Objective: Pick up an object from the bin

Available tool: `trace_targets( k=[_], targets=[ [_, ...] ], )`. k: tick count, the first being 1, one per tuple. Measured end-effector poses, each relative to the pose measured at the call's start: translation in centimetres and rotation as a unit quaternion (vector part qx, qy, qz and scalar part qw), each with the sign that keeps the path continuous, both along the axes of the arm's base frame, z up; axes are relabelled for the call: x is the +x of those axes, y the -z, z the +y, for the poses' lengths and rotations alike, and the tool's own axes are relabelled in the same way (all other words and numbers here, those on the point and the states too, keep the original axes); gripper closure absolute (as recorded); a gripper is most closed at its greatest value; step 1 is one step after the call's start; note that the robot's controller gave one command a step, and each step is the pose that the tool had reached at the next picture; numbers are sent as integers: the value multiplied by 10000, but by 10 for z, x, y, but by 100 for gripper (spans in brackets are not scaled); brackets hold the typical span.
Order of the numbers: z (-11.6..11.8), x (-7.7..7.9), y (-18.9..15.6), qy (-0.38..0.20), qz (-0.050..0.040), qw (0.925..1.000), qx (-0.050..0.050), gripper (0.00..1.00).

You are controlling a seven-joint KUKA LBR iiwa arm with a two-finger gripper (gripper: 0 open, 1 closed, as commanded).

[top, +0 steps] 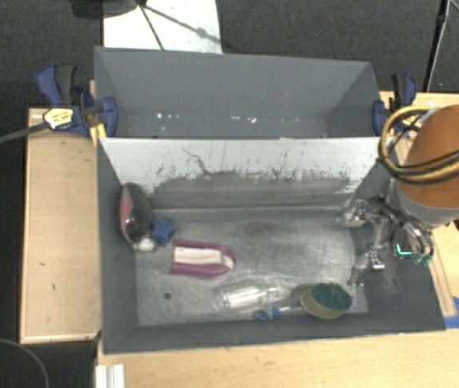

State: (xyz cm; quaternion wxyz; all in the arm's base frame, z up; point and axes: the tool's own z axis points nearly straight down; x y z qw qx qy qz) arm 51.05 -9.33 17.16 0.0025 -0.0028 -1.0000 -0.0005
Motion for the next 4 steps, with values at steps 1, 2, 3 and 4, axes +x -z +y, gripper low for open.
trace_targets(
  k=[1, 2, 3, 4],
  targets=[
    [0, -21, 93, 388, -90, 9992, -13, 0],
    [21, -21, 91, 409, -94, 9991, -29, 0],
    [44, -26, 95, 342, -104, 9994, -32, 0],
    [80, -24, 96, -246, -96, 9996, -41, 0]
  ],
)
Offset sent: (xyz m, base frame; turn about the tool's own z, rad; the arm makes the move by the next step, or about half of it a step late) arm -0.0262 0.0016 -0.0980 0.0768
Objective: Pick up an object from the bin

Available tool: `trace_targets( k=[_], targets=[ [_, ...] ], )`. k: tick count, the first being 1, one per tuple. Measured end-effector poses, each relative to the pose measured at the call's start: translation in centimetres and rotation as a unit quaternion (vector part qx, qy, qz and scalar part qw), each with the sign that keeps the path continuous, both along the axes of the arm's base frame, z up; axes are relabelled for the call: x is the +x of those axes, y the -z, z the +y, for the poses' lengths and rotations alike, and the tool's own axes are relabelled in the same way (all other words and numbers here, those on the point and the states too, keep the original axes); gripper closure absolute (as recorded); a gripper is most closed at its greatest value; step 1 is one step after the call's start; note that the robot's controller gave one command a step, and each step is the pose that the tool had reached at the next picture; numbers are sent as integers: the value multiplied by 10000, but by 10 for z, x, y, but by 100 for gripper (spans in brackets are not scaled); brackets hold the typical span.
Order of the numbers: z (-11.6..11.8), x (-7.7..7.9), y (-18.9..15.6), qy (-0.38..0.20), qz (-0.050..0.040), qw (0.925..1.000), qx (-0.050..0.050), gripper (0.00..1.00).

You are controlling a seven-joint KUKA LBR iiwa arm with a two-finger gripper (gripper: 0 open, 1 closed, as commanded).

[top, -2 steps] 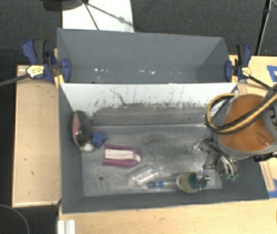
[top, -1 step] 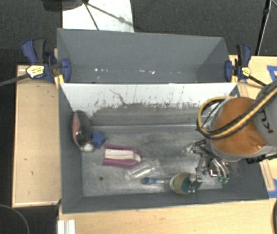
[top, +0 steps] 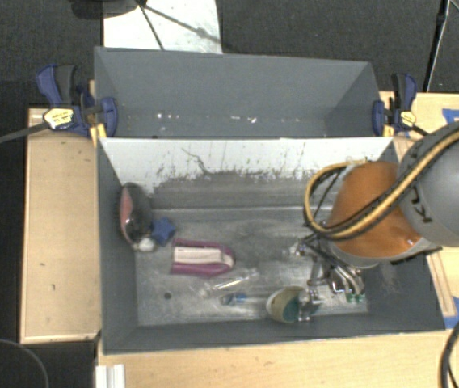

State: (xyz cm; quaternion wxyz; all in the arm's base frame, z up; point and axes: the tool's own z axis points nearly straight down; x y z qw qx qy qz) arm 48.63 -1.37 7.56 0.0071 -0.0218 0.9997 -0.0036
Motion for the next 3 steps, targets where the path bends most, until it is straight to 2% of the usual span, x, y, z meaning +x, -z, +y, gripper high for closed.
trace_targets(
  k=[1, 2, 3],
  targets=[
    [1, -3, -1, -17, 53, 10000, 18, 100],
    [21, -4, -98, 24, 26, 10000, 40, 100],
    [19, 3, -247, 22, 10, 10000, 37, 100]
  ],
)
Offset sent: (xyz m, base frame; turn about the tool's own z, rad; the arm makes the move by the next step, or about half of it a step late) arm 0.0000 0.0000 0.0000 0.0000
